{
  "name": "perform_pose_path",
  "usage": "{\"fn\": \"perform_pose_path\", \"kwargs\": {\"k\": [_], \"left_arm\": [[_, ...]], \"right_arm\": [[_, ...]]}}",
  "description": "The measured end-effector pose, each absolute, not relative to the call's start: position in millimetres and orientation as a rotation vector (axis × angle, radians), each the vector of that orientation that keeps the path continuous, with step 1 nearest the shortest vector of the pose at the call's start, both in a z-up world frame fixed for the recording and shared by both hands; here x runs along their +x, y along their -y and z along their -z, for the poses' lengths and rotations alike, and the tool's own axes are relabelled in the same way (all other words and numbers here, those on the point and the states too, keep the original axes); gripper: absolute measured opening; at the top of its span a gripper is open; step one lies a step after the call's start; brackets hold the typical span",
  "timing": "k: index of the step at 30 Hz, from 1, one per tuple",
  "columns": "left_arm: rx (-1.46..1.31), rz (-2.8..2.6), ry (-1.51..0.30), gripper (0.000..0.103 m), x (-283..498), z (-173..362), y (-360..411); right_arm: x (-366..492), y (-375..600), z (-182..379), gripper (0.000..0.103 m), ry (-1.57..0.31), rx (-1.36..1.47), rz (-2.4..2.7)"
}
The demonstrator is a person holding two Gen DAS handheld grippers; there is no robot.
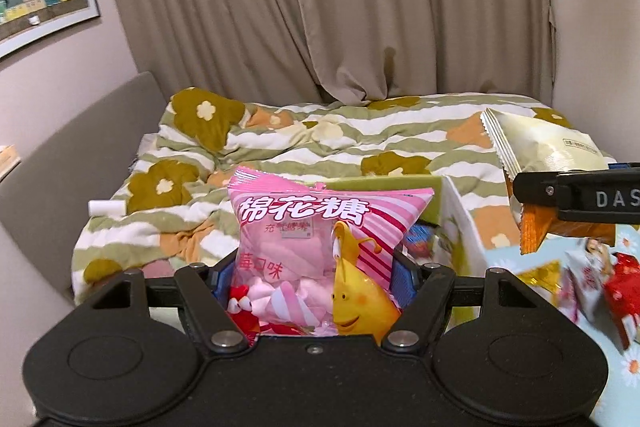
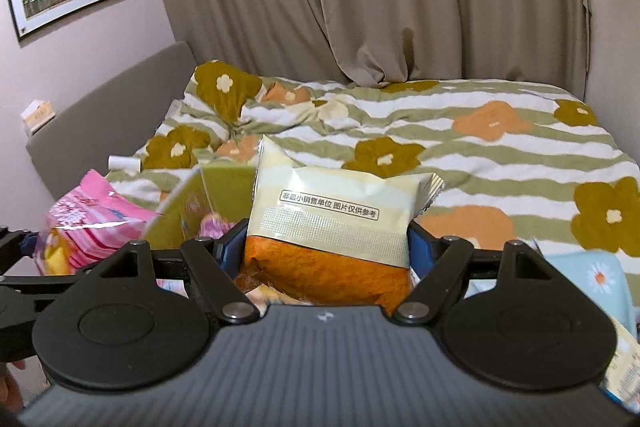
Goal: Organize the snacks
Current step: 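Carry both held bags over the yellow box and open both grippers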
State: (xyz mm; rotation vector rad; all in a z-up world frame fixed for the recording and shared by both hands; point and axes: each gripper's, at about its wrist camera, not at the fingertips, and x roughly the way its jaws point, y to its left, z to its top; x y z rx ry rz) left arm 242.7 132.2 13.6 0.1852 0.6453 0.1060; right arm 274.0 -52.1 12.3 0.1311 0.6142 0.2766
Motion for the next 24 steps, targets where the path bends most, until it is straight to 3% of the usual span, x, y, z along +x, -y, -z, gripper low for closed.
{"fn": "perform_pose_path", "kwargs": {"k": [10,12,13,14,24], "left_arm": [[0.169,0.031,-0.747,0.078,343.4,17.6,-180.7],[0.155,0.058,-0.777,0.089,356.9,26.8,-185.2],[0.154,0.065,-0.793,0.1,360.7,30.5,-185.8],[0.158,0.066,-0.803,0.102,363.8,34.9,-187.2],[0.127,0.1,-0.8,0.102,342.9,38.1,-205.6]], "right_arm": [[336.4,-12.3,0.6,0.093,-0.665,0.134,-0.176],[344.6,-20.6,6.5,0.093,-0.68,0.137,-0.159],[348.0,-24.7,10.0,0.093,-0.688,0.137,-0.149],[350.5,-27.8,12.6,0.093,-0.695,0.137,-0.139],[359.6,-39.7,27.5,0.093,-0.747,0.131,-0.099]]}}
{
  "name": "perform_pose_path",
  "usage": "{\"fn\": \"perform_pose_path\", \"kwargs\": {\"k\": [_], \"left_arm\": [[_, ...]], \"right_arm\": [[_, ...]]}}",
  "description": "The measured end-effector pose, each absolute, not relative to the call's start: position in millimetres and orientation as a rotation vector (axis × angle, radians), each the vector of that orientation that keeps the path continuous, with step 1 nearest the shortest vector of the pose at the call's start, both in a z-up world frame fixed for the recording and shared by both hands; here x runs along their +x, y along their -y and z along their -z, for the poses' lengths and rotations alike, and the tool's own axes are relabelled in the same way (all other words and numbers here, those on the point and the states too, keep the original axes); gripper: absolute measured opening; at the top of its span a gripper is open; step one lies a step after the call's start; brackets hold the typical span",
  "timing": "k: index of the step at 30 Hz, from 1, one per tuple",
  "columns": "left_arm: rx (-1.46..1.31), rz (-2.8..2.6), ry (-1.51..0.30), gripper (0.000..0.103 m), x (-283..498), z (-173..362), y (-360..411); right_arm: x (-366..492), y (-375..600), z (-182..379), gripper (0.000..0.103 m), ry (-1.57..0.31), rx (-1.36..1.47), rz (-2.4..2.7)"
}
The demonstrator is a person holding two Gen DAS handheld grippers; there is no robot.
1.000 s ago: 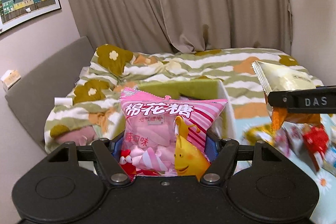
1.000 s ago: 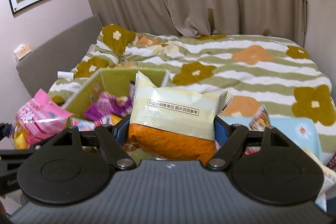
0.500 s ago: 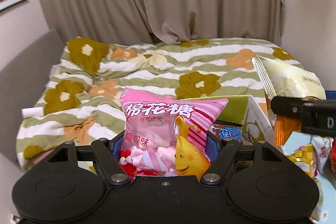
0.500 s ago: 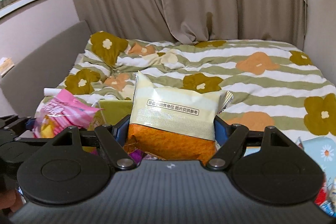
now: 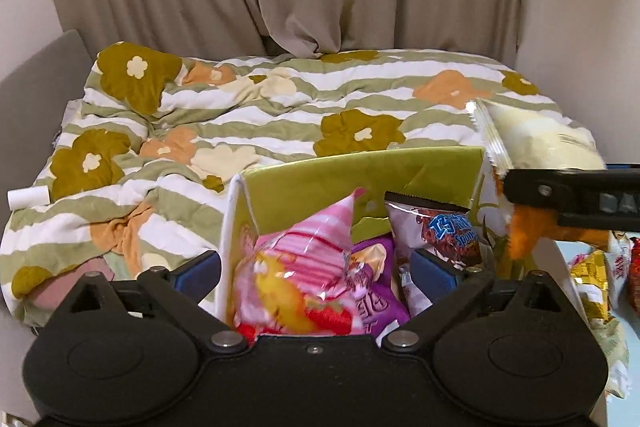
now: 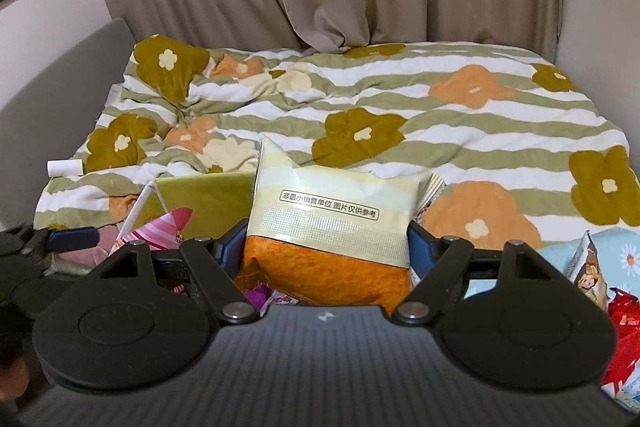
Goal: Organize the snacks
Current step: 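Carry both held bags over the yellow box and open both grippers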
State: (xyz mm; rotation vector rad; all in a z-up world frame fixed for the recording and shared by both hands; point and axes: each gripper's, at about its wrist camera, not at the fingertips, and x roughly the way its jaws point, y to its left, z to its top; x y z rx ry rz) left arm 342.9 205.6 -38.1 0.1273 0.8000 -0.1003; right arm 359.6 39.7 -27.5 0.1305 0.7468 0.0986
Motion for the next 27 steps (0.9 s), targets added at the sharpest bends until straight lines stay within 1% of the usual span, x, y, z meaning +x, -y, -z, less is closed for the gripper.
{"fn": "perform_pose_path", "kwargs": {"k": [12,14,16,22,27], "left_arm": [[0.133,0.027,-0.785,0.102,331.0,27.7,-217.8],[0.129,0.013,-0.789,0.102,330.5,28.8,-220.2],[0.127,0.006,-0.797,0.102,328.5,30.7,-222.1],[0.112,0.002,-0.812,0.102,321.5,33.9,-221.2],[0.111,0.003,-0.797,0.102,317.1,28.4,-220.3]], "right_arm": [[387.8,-80.7,29.6,0.094,-0.773,0.103,-0.242],[394.7,-86.6,34.0,0.097,-0.786,0.113,-0.268],[400.0,-88.9,39.0,0.103,-0.79,0.143,-0.291],[397.9,-79.9,43.5,0.103,-0.768,0.213,-0.305],[389.9,-73.8,38.1,0.103,-0.755,0.202,-0.295]]}}
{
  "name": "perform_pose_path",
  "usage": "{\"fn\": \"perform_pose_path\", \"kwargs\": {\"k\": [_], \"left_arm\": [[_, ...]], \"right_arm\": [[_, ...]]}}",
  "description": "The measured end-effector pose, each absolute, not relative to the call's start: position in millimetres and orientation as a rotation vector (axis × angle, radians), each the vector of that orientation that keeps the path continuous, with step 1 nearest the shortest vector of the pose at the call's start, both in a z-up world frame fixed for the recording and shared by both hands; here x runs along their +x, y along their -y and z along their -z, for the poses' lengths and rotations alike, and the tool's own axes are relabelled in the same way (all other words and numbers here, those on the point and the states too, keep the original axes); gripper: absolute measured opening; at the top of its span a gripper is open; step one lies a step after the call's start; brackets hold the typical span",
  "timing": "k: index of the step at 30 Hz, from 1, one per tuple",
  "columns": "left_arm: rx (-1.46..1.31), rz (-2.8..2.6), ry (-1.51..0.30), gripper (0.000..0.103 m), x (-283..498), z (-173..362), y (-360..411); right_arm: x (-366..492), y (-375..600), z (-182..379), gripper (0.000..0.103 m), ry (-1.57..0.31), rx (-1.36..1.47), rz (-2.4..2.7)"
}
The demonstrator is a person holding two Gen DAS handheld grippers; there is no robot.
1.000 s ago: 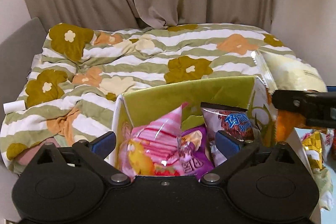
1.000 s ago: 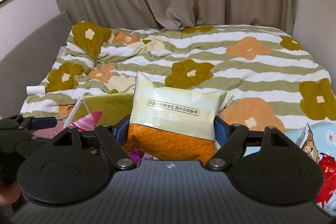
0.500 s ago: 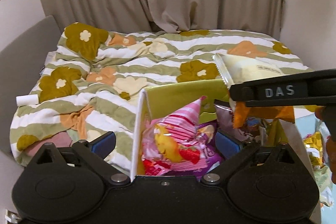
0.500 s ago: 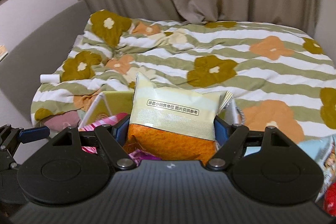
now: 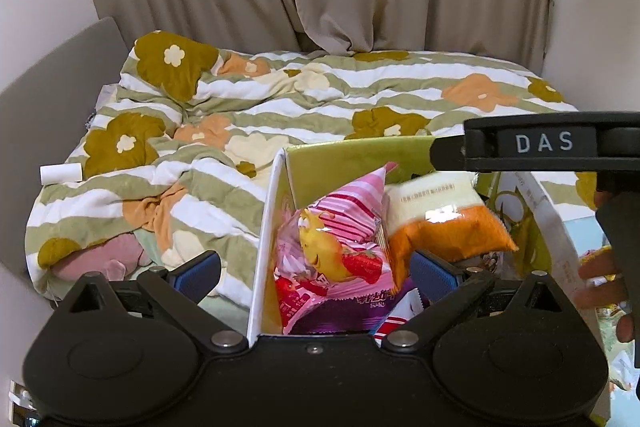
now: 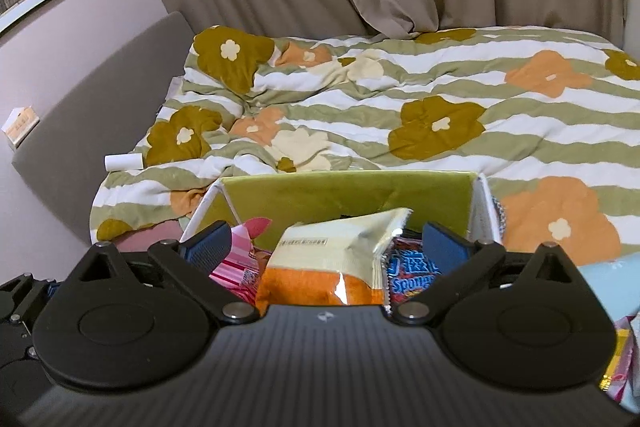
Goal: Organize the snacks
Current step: 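Carry both held bags over the yellow box and open both grippers, then move both empty grippers back over the snack pile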
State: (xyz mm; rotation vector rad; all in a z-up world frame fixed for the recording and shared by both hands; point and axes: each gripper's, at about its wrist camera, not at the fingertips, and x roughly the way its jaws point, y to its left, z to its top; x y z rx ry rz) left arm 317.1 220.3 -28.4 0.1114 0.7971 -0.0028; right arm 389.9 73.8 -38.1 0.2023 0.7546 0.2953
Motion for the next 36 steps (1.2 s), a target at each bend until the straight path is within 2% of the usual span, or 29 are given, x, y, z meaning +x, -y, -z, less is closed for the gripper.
{"fn": "perform_pose_path", "kwargs": {"k": [20,36], "left_arm": [[0.144,0.15,-0.674,0.102,255.6,-15.8,-170.3],[0.194,0.381,-0.607,0.102,215.2,-17.5,-10.6]], "right_arm": [[287.7,-7.8,-19.1,0.103,-0.631,0.191,-0.135],[193.4,169.5,-18.1,0.103,-0.607,0.231,0.098]]}}
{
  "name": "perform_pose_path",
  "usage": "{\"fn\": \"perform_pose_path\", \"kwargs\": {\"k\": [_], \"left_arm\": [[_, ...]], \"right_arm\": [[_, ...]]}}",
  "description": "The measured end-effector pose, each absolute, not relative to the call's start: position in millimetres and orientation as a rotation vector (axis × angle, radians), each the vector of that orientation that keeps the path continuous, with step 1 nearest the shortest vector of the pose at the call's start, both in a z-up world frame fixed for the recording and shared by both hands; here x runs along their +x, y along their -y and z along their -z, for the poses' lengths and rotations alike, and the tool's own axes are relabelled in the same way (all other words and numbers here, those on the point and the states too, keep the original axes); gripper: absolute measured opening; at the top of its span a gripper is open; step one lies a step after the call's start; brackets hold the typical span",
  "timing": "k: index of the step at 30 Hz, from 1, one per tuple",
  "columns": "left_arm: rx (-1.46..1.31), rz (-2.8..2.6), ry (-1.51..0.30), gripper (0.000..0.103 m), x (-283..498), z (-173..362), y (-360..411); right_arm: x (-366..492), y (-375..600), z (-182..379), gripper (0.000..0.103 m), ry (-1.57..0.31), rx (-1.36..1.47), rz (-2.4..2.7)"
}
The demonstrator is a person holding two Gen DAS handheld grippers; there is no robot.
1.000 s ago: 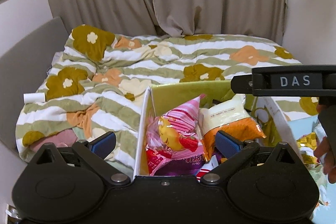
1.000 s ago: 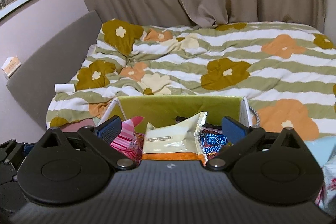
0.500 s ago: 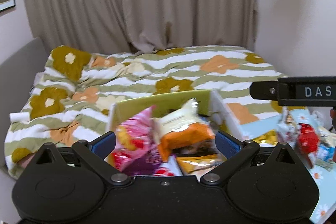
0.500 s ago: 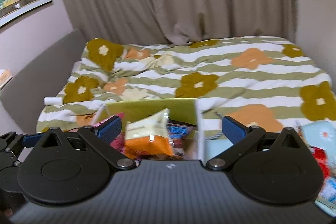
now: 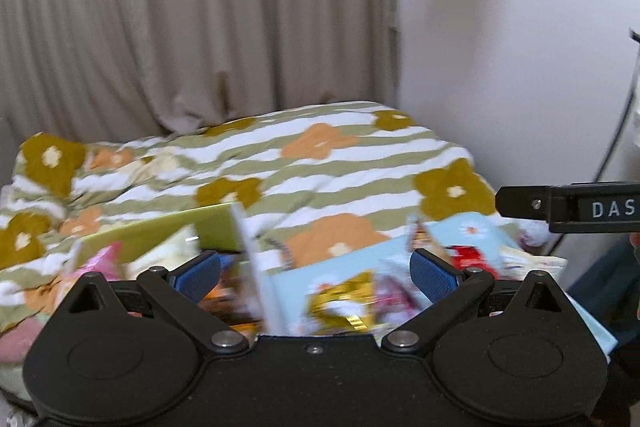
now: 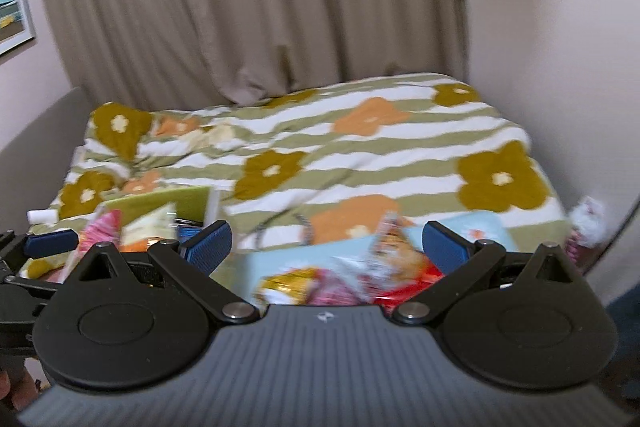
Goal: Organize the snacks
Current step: 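Move both empty grippers back over the snack pile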
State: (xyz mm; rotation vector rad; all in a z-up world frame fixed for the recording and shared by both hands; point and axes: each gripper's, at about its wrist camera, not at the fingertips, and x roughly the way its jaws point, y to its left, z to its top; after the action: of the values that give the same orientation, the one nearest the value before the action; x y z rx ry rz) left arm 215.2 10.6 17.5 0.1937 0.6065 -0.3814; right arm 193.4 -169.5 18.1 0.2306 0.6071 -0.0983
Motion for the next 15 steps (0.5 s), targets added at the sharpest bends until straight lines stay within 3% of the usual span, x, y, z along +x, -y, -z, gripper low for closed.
{"fn": "perform_pose_path", "kwargs": {"k": [15], "left_arm": [[0.392,0.631,-0.679,0.102,227.9,43.0,133.1]], "right_arm": [[163.1,291.0,52.3,0.103,-0.741,0.315,0.325]]}}
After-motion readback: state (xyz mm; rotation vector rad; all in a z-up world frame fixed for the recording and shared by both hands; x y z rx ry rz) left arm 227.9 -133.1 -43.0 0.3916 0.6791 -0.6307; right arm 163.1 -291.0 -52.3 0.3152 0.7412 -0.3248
